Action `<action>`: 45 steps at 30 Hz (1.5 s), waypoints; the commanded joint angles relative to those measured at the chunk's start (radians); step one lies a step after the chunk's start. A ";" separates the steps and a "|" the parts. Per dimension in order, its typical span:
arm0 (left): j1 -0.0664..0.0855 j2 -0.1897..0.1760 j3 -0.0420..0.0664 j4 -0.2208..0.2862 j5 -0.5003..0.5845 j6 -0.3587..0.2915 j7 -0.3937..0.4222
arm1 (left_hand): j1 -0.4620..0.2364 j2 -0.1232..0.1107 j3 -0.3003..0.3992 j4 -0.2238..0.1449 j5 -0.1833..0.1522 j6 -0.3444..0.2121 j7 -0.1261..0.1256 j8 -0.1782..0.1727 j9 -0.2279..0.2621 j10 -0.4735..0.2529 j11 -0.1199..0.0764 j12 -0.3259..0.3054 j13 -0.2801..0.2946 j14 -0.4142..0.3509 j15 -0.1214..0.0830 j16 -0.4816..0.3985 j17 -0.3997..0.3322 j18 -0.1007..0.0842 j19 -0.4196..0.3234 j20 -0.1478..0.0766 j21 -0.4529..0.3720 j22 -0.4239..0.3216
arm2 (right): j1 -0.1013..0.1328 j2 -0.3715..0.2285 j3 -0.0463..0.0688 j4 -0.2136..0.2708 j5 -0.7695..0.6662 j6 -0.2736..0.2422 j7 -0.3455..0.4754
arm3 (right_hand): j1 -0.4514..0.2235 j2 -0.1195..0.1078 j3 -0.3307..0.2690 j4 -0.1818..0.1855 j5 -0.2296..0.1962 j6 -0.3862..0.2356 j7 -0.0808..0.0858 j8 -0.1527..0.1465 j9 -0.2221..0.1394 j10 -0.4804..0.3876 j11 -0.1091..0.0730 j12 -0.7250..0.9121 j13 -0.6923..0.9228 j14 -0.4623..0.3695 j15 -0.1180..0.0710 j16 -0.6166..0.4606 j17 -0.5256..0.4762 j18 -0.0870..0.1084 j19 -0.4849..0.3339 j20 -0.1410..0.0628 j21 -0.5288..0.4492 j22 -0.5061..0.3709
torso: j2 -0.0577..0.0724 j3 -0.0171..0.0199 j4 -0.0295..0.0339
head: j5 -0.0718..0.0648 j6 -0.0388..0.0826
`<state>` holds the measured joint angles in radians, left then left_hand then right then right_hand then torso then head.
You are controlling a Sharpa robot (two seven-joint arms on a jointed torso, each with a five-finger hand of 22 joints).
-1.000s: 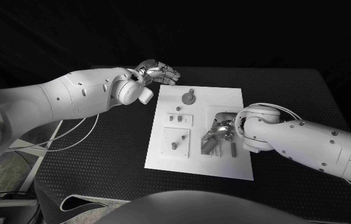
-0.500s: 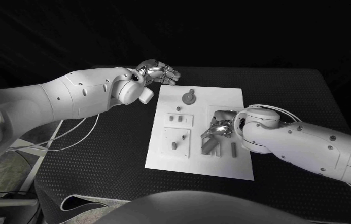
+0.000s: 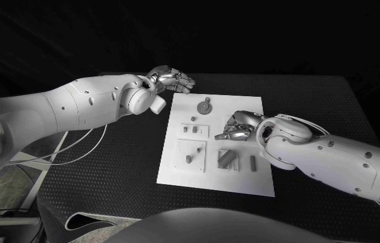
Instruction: Assemble the parts on the task board
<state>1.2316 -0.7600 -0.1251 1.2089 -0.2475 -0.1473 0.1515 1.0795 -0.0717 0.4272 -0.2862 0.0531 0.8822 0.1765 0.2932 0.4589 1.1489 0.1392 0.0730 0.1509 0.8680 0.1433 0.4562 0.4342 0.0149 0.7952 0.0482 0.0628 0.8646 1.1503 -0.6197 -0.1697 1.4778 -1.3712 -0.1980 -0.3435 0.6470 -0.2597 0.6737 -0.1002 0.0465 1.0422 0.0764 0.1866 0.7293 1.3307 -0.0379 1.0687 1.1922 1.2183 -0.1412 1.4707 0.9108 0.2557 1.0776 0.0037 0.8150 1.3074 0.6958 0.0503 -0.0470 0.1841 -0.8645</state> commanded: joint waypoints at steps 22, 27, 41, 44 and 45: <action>0.001 -0.014 0.000 0.009 -0.006 0.012 0.008 | -0.013 0.000 -0.003 0.000 -0.002 -0.007 -0.001 0.004 -0.002 -0.006 0.001 -0.002 -0.002 -0.003 0.004 -0.008 0.003 -0.006 -0.008 -0.001 0.007 -0.001 | -0.108 -0.211 0.002 0.212 -0.418 -0.332 0.143 | 0.223 -0.038 -0.110 -0.193 0.002 -0.138 0.065 -0.065 -0.021 -0.217 0.070 -0.100 -0.034 -0.190 0.067 -0.078 -0.019 -0.028 -0.182 0.060 -0.081 0.014 | -0.003 0.0043 -0.0128 | -0.004 0.016; 0.001 -0.011 -0.001 0.006 -0.006 0.013 0.008 | -0.013 0.000 -0.004 0.001 -0.002 -0.007 -0.001 0.004 -0.002 -0.006 0.001 -0.002 -0.002 -0.003 0.004 -0.008 0.003 -0.006 -0.008 0.000 0.007 -0.001 | -0.136 -0.216 0.001 0.222 -0.497 -0.324 0.083 | 0.217 -0.040 -0.159 -0.192 0.002 -0.118 0.064 -0.051 -0.016 -0.249 0.067 -0.088 -0.027 -0.225 0.068 -0.069 -0.013 -0.026 -0.199 0.069 -0.090 0.013 | -0.004 0.0048 -0.0142 | -0.002 0.019; 0.001 -0.012 -0.005 0.006 -0.006 0.016 0.006 | -0.015 0.000 -0.004 0.001 -0.002 -0.008 -0.001 0.004 -0.002 -0.006 0.001 -0.002 -0.002 -0.003 0.004 -0.008 0.004 -0.007 -0.008 0.000 0.007 -0.001 | -0.172 -0.218 0.001 0.242 -0.563 -0.356 0.098 | 0.268 -0.038 -0.176 -0.192 0.002 -0.053 0.034 -0.003 0.017 -0.236 0.037 -0.021 -0.013 -0.215 0.041 -0.005 0.002 0.002 -0.156 0.070 -0.063 0.020 | -0.002 0.0028 -0.0102 | -0.008 0.021; 0.001 -0.013 -0.005 0.006 -0.006 0.017 0.005 | -0.015 0.000 -0.004 0.001 -0.002 -0.008 -0.001 0.004 -0.002 -0.006 0.001 -0.002 -0.002 -0.003 0.004 -0.008 0.004 -0.007 -0.008 0.000 0.007 -0.001 | -0.172 -0.218 0.001 0.240 -0.562 -0.357 0.139 | 0.376 -0.034 -0.152 -0.192 0.001 -0.088 0.043 -0.020 0.013 -0.239 0.045 -0.013 -0.012 -0.218 0.044 0.003 0.002 0.005 -0.153 0.070 -0.055 0.023 | -0.002 0.0028 -0.0104 | -0.007 0.019; 0.001 -0.012 -0.005 0.006 -0.006 0.017 0.005 | -0.015 0.000 -0.004 0.001 -0.002 -0.008 -0.001 0.004 -0.002 -0.006 0.001 -0.002 -0.002 -0.003 0.004 -0.008 0.004 -0.007 -0.008 0.000 0.007 -0.001 | -0.172 -0.218 0.001 0.240 -0.562 -0.355 0.148 | 0.417 -0.030 -0.140 -0.193 0.001 -0.096 0.046 -0.024 0.012 -0.240 0.048 -0.009 -0.012 -0.220 0.047 0.006 0.002 0.005 -0.152 0.070 -0.053 0.023 | -0.002 0.0028 -0.0104 | -0.007 0.019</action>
<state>1.2314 -0.7735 -0.1304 1.2129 -0.2507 -0.1456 0.1512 1.0720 -0.0724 0.4272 -0.2862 0.0531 0.8823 0.1765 0.2932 0.4582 1.1489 0.1392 0.0730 0.1503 0.8680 0.1433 0.4522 0.4366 0.0148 0.7952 0.0482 0.0628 0.8649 0.9793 -0.8379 -0.1688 1.7173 -1.9021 -0.5335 -0.2459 1.0549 -0.2911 0.5330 -0.2929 0.0465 0.9591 0.1198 0.1644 0.7427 1.0948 0.0052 1.0578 1.1799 1.0033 -0.0945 1.4734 0.9117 0.2401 0.9205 0.0750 0.7585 1.3074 0.6936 0.0534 -0.0576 0.1766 -0.8437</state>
